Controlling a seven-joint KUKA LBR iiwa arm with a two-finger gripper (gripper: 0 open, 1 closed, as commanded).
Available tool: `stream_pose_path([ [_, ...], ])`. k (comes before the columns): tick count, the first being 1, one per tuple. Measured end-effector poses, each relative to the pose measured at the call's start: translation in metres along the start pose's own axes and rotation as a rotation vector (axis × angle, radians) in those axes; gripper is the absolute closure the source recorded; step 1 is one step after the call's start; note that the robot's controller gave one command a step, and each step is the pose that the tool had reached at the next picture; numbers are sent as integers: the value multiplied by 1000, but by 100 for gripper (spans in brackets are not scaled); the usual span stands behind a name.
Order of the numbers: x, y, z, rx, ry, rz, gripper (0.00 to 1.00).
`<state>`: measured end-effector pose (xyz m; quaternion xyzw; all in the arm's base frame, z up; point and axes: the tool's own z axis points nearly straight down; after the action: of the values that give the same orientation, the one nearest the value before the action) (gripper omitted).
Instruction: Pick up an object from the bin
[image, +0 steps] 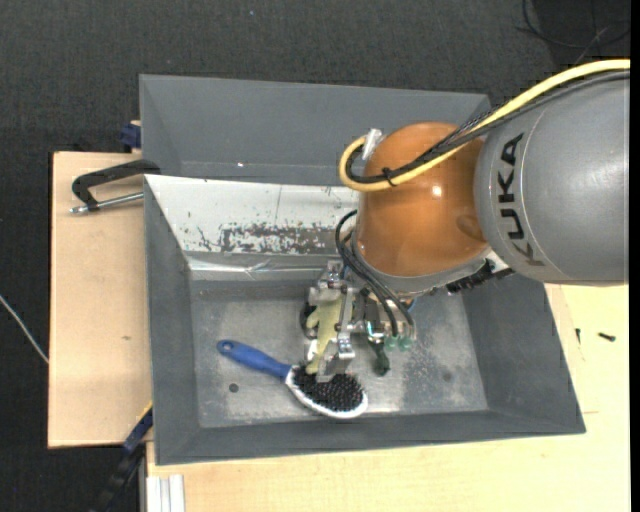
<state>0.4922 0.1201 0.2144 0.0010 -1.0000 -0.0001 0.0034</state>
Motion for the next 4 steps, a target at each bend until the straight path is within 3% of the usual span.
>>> stream_pose_path([
  [1,-31,-44,99,-3,-25,-238,0],
  [2,-38,-45,108,0,-26,-430,0],
  [3,-49,-43,114,5,-23,-824,0],
  [4,-67,-40,121,-1,-7,-1056,0],
])
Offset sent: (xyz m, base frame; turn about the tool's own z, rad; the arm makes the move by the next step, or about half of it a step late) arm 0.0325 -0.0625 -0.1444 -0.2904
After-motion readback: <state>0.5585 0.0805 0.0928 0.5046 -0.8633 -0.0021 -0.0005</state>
